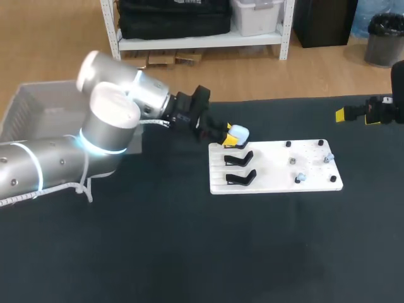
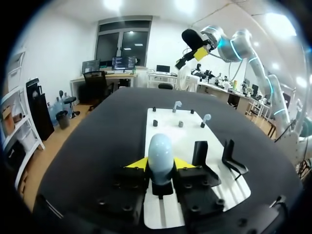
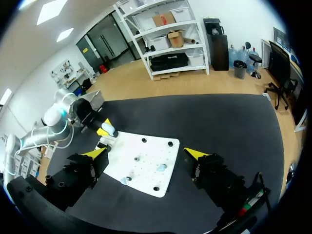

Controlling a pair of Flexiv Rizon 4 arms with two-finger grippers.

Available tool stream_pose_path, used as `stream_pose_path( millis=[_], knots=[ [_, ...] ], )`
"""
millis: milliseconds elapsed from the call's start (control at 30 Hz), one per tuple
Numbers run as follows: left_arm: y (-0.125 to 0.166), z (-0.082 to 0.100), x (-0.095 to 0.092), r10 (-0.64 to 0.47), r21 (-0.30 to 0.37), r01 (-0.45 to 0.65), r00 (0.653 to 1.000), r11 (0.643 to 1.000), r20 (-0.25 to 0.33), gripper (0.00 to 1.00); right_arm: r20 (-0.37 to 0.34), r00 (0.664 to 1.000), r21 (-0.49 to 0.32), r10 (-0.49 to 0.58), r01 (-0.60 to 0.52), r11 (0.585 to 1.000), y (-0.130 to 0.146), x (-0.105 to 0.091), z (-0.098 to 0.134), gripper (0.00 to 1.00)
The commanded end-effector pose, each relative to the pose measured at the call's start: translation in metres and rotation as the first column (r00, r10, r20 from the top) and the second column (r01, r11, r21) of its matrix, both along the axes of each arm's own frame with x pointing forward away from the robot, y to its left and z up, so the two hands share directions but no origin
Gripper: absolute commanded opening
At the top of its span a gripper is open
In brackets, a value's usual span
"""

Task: Pick up each earbud case from the left stands, insert the matching earbuds, close the lid, and place the case in the box.

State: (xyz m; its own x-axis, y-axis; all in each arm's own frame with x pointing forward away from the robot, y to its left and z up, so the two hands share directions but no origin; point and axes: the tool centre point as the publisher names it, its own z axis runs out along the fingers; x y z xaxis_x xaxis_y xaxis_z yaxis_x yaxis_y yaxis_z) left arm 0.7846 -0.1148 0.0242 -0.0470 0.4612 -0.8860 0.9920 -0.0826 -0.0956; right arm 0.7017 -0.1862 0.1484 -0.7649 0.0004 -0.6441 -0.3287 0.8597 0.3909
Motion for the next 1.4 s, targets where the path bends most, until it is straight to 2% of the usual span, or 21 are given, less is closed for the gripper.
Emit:
stream_pose_path(
  millis=[33, 167, 333, 467, 1400],
  knots=[
    [0.01, 0.019, -0.016, 0.033, -0.056, -0.031, 0.999, 0.998, 0.029, 0.0, -0.001, 1.0, -0.004, -0.002, 0.002, 1.0, 0.0, 0.0, 0.001, 1.0],
    [0.007, 0.045, -0.032, 0.067, -0.141, -0.058, 0.996, 0.988, 0.059, 0.0, -0.001, 1.0, -0.004, -0.002, 0.002, 1.0, 0.0, 0.0, 0.001, 1.0],
    [0.001, 0.076, -0.048, 0.105, -0.247, -0.088, 0.993, 0.965, 0.054, 0.0, -0.001, 1.0, -0.004, -0.002, 0.002, 1.0, 0.0, 0.0, 0.001, 1.0],
    [-0.001, 0.096, -0.059, 0.113, -0.294, -0.096, 0.993, 0.951, 0.042, 0.0, -0.001, 1.0, -0.004, -0.002, 0.002, 1.0, 0.0, 0.0, 0.001, 1.0],
    [-0.001, 0.096, -0.059, 0.113, -0.294, -0.096, 0.993, 0.951, 0.042, 0.0, -0.001, 1.0, -0.004, -0.002, 0.002, 1.0, 0.0, 0.0, 0.001, 1.0]
  ],
)
